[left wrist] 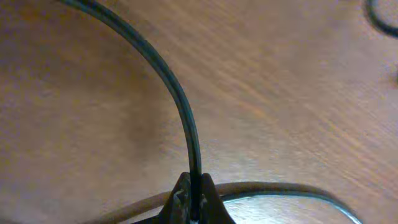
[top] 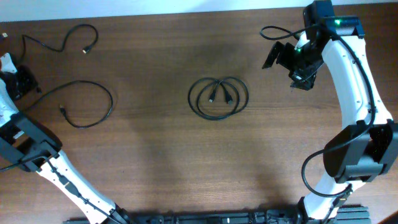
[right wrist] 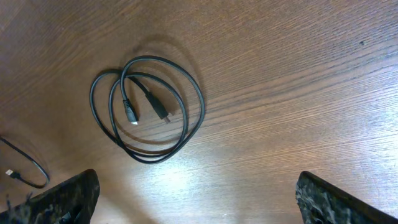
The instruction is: Untangle cables
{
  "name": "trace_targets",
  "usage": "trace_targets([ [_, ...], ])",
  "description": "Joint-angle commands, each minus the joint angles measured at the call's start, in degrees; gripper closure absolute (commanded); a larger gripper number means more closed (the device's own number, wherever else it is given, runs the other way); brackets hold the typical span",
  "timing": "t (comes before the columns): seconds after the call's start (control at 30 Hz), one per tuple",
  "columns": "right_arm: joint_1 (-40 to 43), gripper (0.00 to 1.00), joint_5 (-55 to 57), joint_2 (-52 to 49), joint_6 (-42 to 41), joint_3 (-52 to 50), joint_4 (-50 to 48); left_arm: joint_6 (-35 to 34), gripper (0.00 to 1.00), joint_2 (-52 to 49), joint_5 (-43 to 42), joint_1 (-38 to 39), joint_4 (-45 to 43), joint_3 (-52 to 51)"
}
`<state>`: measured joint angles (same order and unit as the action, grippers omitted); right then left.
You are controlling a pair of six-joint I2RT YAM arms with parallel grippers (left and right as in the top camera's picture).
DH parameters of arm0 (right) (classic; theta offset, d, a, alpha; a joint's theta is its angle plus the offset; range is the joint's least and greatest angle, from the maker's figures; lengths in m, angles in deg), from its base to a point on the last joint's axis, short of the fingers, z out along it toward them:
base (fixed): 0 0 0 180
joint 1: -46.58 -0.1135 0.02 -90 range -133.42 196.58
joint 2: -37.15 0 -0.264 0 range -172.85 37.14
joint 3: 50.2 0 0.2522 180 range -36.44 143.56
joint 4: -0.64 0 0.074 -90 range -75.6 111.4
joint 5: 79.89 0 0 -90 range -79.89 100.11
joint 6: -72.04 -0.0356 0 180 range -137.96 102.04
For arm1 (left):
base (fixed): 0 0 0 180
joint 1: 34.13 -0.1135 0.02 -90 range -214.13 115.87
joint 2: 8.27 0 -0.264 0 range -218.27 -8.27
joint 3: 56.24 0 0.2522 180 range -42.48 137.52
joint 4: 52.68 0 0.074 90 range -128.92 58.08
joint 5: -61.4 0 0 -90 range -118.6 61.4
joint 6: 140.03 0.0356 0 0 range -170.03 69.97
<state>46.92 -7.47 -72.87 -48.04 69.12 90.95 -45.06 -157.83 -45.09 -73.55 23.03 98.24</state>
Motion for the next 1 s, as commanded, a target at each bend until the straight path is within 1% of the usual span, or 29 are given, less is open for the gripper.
trace_targets([
  [0.0, 0.07, 0.02, 0.31, -0.39, -0.42, 0.48, 0.09, -2.6, 1.0, 2.36, 11.63, -0.55, 0.81, 1.38],
  [0.1, 0.07, 0.02, 0.31, -0.39, -0.42, 0.48, -0.07, -3.72, 1.0, 2.36, 13.75, -1.09, 0.83, 1.38],
  [0.17, 0.07, 0.01, 0.31, -0.39, -0.42, 0.48, -0.07, -7.37, 1.0, 2.36, 17.79, -1.66, 0.72, 1.38],
  [0.2, 0.07, 0.02, 0.31, -0.39, -0.42, 0.48, -0.07, -7.34, 0.83, 2.36, 17.14, -2.03, 0.63, 1.38],
  [0.23, 0.07, 0.02, 0.31, -0.39, -0.42, 0.48, -0.07, -7.34, 0.72, 2.36, 14.69, -2.4, 0.59, 1.38],
  [0.27, 0.07, 0.02, 0.31, -0.39, -0.42, 0.48, -0.07, -7.34, 0.4, 2.36, 11.26, -2.64, 0.22, 1.38],
  [0.3, 0.07, 0.02, 0.31, -0.39, -0.42, 0.5, -0.07, -7.34, 0.25, 2.38, 9.57, -2.64, 0.17, 1.44],
  [0.43, 0.07, 0.02, 0.31, -0.39, -0.42, 0.5, -0.07, -7.3, 0.22, 5.01, 2.69, -0.79, 0.74, 2.99],
  [0.47, 0.07, 0.02, 0.31, -0.39, -0.42, 0.48, -0.07, -3.08, 0.18, 6.93, -6.56, 0.44, 2.84, 2.99],
  [0.5, 0.07, 0.02, 0.31, -0.39, -0.42, 0.48, -0.07, 1.53, 0.18, 7.8, -14.34, 1.31, 5.42, 2.99],
  [0.53, 0.07, 0.02, 0.31, -0.39, -0.42, 0.48, -0.07, 5.38, 0.18, 8.04, -19.32, 2.69, 10.05, 2.97],
  [0.57, 0.07, 0.02, 0.31, -0.39, -0.42, 0.48, -0.07, 5.64, 0.2, 7.67, -15.67, 4.59, 14.62, 2.58],
  [0.6, 0.07, 0.02, 0.31, -0.39, -0.42, 0.48, -0.07, 5.64, 0.21, 7.06, -12.72, 6.34, 17.09, 2.16],
  [0.63, 0.07, 0.02, 0.31, -0.39, -0.42, 0.48, -0.07, 5.64, 0.2, 6.69, -10.51, 8.26, 18.99, 1.11],
  [0.7, 0.07, 0.02, 0.31, -0.39, -0.42, 0.48, -0.07, 5.64, 0.18, 6.69, -10.62, 12.41, 21.42, -2.29],
  [0.77, 0.07, 0.02, 0.31, -0.39, -0.42, 0.48, -0.07, 5.92, 0.18, 6.67, -7.41, 16.44, 21.66, -6.56],
  [0.83, 0.07, 0.02, 0.31, -0.39, -0.42, 0.48, -0.07, 5.88, 0.18, 6.62, 2.71, 21.81, 20.61, -11.87],
  [0.93, 0.07, 0.02, 0.31, -0.39, -0.42, 0.5, -0.07, 5.88, 0.18, 6.62, 11.3, 26.21, 17.77, -15.02],
  [0.97, 0.07, 0.02, 0.31, -0.39, -0.42, 0.48, -0.07, 5.88, 0.2, 6.62, 13.42, 27.1, 17.33, -15.06],
])
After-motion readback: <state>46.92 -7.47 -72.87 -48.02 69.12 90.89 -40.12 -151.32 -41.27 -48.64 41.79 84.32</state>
